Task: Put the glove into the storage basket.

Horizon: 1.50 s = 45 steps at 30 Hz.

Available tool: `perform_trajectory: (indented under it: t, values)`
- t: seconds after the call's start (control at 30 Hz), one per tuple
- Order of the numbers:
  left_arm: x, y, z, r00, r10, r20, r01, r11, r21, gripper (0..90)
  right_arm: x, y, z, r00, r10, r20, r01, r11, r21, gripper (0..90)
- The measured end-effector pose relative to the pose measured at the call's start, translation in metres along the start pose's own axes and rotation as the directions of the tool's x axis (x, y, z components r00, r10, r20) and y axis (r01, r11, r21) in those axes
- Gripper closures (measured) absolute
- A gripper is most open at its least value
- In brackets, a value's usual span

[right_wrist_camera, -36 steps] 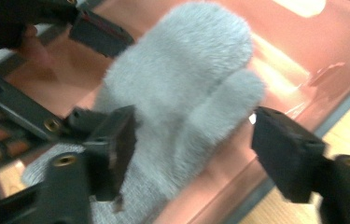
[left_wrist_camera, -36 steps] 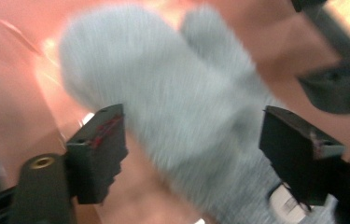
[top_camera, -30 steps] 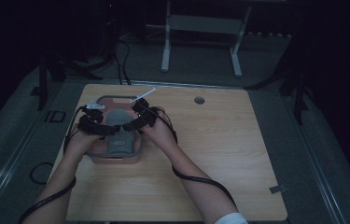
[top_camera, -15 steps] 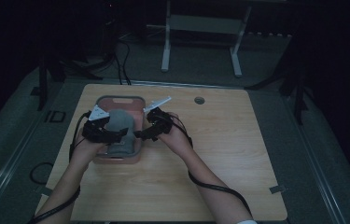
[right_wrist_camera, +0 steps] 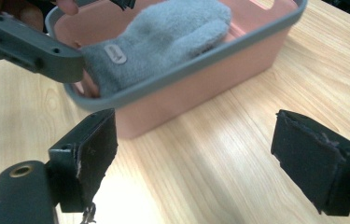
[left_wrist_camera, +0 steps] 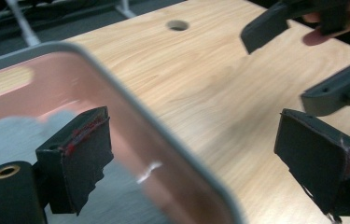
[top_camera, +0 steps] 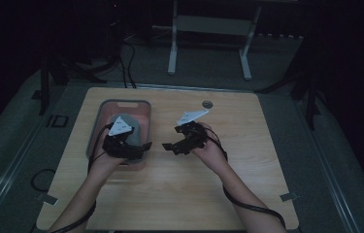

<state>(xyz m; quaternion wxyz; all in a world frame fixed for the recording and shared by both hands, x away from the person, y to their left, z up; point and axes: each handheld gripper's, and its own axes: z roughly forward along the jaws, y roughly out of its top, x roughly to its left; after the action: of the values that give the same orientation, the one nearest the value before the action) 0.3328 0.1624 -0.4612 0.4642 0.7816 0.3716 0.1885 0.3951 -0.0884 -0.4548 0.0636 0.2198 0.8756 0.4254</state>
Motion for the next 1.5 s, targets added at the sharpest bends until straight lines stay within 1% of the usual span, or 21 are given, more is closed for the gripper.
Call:
perform_trajectory:
  t: [0.07,0.13,0.2,0.3,0.37,0.43,0.5,0.63,0.67,0.7,0.73,0.87,0.93,1.0,1.03,1.13,1.2,1.27,1.33,1.4,1.5]
  values:
    - [-0.010,0.002,0.004,0.9996,0.012,0.026,-0.012,0.9999,-0.010,11.5,-0.002,-0.007,-0.007,1.0000,0.003,-0.001,-0.003,1.000,-0.005,14.3]
    - [-0.020,0.004,0.008,0.9984,0.027,0.050,-0.026,0.9996,-0.010,11.5,-0.004,-0.014,-0.015,0.9999,-0.004,0.010,0.004,1.000,-0.010,14.4]
    - [-0.030,0.004,0.014,0.9955,0.041,0.085,-0.040,0.9992,-0.008,11.5,-0.006,-0.020,-0.020,0.9999,-0.002,0.012,0.002,1.000,-0.006,14.3]
    - [-0.043,0.003,0.023,0.9920,0.062,0.110,-0.062,0.9981,-0.005,11.6,-0.008,-0.032,-0.030,0.9998,0.007,0.021,-0.007,1.000,0.001,14.3]
    - [-0.049,0.001,0.028,0.9897,0.060,0.130,-0.060,0.9982,-0.009,11.7,-0.009,-0.037,-0.035,0.9996,0.010,0.027,-0.010,1.000,0.001,14.4]
    - [-0.055,-0.001,0.032,0.9868,0.062,0.150,-0.060,0.9980,-0.019,11.7,-0.011,-0.046,-0.040,0.9994,0.019,0.028,-0.019,1.000,-0.001,14.3]
    - [-0.061,-0.005,0.036,0.9822,0.070,0.174,-0.065,0.9973,-0.036,11.7,-0.012,-0.055,-0.044,0.9993,0.021,0.031,-0.021,1.000,0.000,14.3]
    - [-0.071,-0.013,0.044,0.9731,0.093,0.211,-0.088,0.9956,-0.031,11.7,-0.015,-0.074,-0.050,0.9992,0.024,0.033,-0.024,1.000,0.011,14.3]
    - [-0.074,-0.015,0.048,0.9715,0.104,0.213,-0.101,0.9946,-0.022,11.7,-0.015,-0.079,-0.051,0.9990,0.025,0.036,-0.026,1.000,0.013,14.3]
    - [-0.075,-0.017,0.049,0.9709,0.108,0.214,-0.106,0.9942,-0.019,11.7,-0.016,-0.085,-0.053,0.9987,0.032,0.039,-0.033,0.999,0.018,14.3]
    - [-0.078,-0.020,0.052,0.9686,0.109,0.224,-0.108,0.9940,-0.018,11.7,-0.017,-0.089,-0.055,0.9984,0.035,0.043,-0.036,0.999,0.021,14.3]
    - [-0.083,-0.028,0.061,0.9662,0.095,0.240,-0.098,0.9952,0.000,11.7,-0.021,-0.108,-0.063,0.9967,0.064,0.049,-0.065,0.998,0.017,14.3]
    - [-0.086,-0.032,0.064,0.9655,0.095,0.243,-0.099,0.9951,0.005,11.7,-0.021,-0.116,-0.065,0.9969,0.064,0.046,-0.065,0.998,0.014,14.3]
    - [-0.088,-0.038,0.068,0.9641,0.092,0.249,-0.099,0.9949,0.019,11.7,-0.020,-0.124,-0.067,0.9975,0.047,0.053,-0.048,0.999,0.014,14.3]
    - [-0.090,-0.040,0.070,0.9628,0.092,0.254,-0.102,0.9944,0.026,11.7,-0.020,-0.128,-0.068,0.9973,0.052,0.052,-0.053,0.998,0.015,14.3]
    - [-0.094,-0.045,0.074,0.9618,0.101,0.254,-0.113,0.9931,0.031,11.7,-0.021,-0.139,-0.072,0.9966,0.064,0.052,-0.064,0.998,0.005,14.2]
    - [-0.095,-0.048,0.075,0.9618,0.099,0.255,-0.111,0.9932,0.034,11.7,-0.021,-0.148,-0.075,0.9961,0.071,0.053,-0.072,0.997,0.011,14.2]
    - [-0.096,-0.051,0.076,0.9605,0.092,0.263,-0.104,0.9942,0.030,11.7,-0.021,-0.154,-0.078,0.9954,0.075,0.060,-0.077,0.997,0.017,14.1]
    - [-0.097,-0.054,0.078,0.9605,0.097,0.261,-0.111,0.9931,0.040,11.7,-0.021,-0.162,-0.082,0.9938,0.087,0.069,-0.088,0.996,0.007,14.1]
    - [-0.098,-0.056,0.079,0.9590,0.096,0.267,-0.111,0.9930,0.041,11.7,-0.022,-0.169,-0.085,0.9929,0.092,0.075,-0.092,0.996,0.004,14.0]
    - [-0.100,-0.060,0.080,0.9586,0.102,0.266,-0.119,0.9917,0.049,11.7,-0.023,-0.180,-0.091,0.9928,0.103,0.062,-0.102,0.995,-0.021,14.0]
